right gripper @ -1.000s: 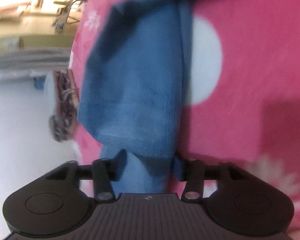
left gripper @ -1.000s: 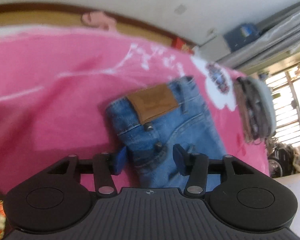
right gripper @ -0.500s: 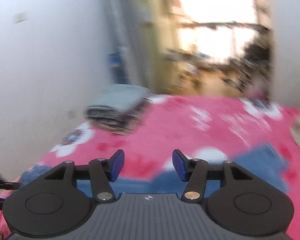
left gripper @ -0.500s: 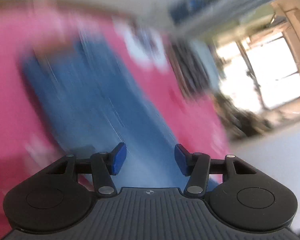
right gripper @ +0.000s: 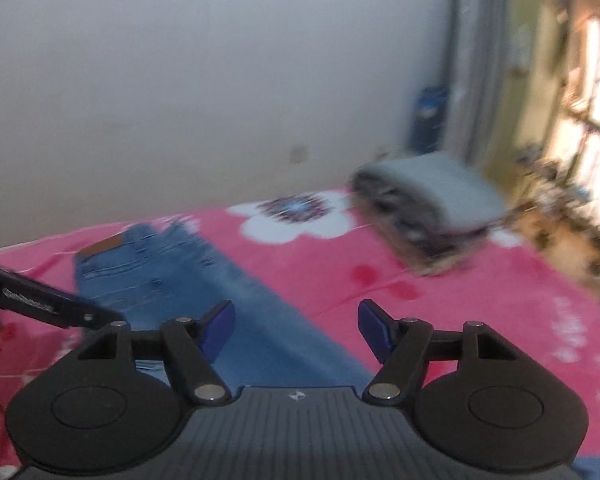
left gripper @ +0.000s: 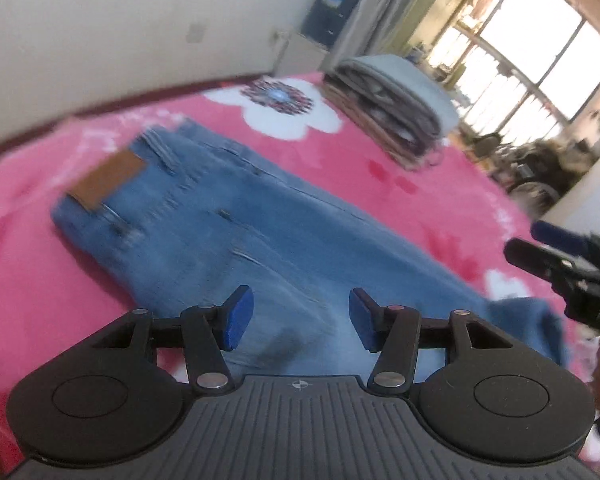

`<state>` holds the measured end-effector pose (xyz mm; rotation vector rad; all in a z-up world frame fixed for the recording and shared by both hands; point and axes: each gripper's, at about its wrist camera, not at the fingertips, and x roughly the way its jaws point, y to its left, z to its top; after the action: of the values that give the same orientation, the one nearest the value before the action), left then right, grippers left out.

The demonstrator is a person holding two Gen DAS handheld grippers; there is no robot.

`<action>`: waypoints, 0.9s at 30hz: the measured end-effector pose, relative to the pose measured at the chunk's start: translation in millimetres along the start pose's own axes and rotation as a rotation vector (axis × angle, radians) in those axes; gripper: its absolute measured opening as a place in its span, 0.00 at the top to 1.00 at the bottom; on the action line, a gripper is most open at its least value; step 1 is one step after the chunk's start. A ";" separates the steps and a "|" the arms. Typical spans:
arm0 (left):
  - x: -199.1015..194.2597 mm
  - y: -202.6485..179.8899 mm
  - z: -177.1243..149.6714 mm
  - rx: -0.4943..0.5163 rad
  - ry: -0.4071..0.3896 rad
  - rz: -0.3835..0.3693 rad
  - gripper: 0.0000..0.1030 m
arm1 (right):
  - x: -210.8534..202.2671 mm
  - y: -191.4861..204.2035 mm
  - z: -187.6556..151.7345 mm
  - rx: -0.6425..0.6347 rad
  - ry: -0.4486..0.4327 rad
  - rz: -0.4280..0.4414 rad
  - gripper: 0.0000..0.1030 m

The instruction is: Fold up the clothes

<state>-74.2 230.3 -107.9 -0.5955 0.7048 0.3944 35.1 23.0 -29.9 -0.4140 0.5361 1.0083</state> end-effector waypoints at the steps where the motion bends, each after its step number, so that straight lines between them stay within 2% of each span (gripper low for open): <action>1: 2.7 2.0 0.2 0.004 -0.001 0.012 0.48 | 9.7 3.8 1.7 -0.015 0.015 0.026 0.33; 7: 15.0 16.7 -1.8 0.039 -0.020 0.080 0.49 | 76.3 28.8 15.1 -0.133 0.052 0.175 0.35; 14: 20.7 32.2 -9.8 0.089 -0.032 0.081 0.50 | 146.3 51.0 39.7 -0.217 0.131 0.367 0.37; 19: 19.4 30.2 -18.1 0.158 -0.054 0.078 0.50 | 191.2 61.2 53.1 -0.257 0.182 0.435 0.37; 21: 20.3 28.1 -21.2 0.185 -0.064 0.085 0.50 | 209.8 60.7 55.9 -0.242 0.231 0.469 0.37; 23: 21.5 25.2 -24.6 0.220 -0.073 0.095 0.50 | 229.7 61.3 53.6 -0.223 0.321 0.506 0.37; 24: 21.9 23.9 -25.8 0.235 -0.078 0.100 0.50 | 233.8 63.6 50.3 -0.233 0.347 0.507 0.39; 26: 22.6 21.5 -27.6 0.261 -0.087 0.109 0.50 | 229.9 68.5 45.0 -0.268 0.350 0.487 0.53; 27: 22.7 20.7 -28.0 0.271 -0.092 0.113 0.50 | 223.0 70.7 44.2 -0.286 0.332 0.457 0.74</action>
<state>-82.7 231.7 -148.6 -0.2808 0.6910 0.4202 77.8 233.0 -133.7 -0.7435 0.8108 1.4763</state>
